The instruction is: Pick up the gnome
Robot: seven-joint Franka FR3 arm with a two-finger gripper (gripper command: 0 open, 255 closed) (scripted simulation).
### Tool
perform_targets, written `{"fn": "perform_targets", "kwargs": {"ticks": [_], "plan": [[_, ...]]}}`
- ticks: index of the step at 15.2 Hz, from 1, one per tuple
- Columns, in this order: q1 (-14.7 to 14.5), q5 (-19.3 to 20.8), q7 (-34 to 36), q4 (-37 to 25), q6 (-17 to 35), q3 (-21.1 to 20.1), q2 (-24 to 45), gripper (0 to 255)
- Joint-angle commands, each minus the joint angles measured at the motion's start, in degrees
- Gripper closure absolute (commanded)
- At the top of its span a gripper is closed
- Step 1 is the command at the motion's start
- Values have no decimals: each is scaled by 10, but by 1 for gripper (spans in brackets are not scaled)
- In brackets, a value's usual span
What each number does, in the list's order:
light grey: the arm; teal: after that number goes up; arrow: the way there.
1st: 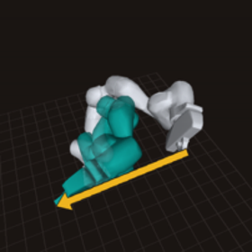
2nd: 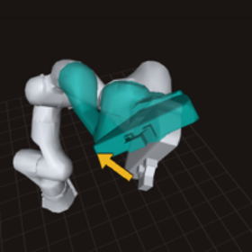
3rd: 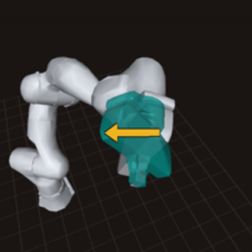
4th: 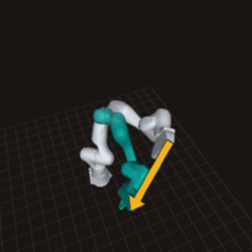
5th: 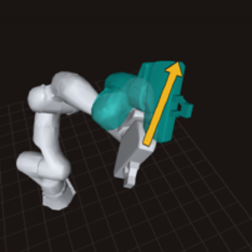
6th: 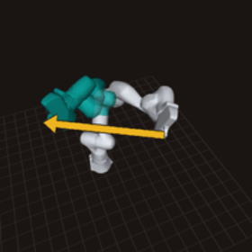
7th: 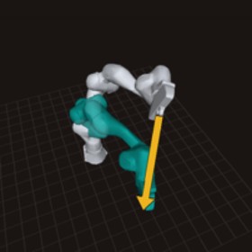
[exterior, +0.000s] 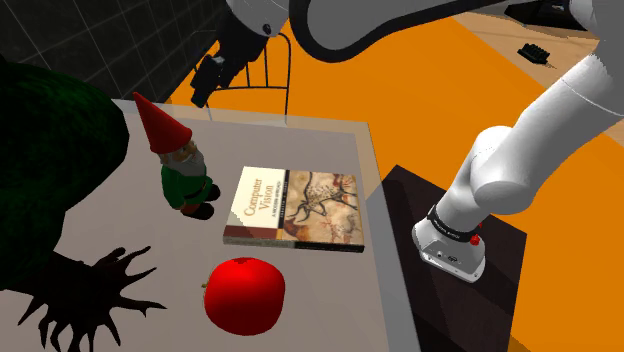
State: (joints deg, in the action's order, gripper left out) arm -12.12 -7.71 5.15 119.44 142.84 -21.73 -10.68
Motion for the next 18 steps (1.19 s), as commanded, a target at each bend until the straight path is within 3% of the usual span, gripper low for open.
{"fn": "perform_targets", "kwargs": {"ticks": [1, 7, 16, 17, 18], "plan": [[-3, 18, 11, -20, 27, -15, 31, 0], [-19, 104, 63, -105, 75, -49, 126, 0], [-21, 122, 77, -63, 130, -47, 142, 0], [-21, 122, 77, -62, 131, -47, 141, 255], [-22, 122, 77, -61, 131, -47, 141, 255]]}}
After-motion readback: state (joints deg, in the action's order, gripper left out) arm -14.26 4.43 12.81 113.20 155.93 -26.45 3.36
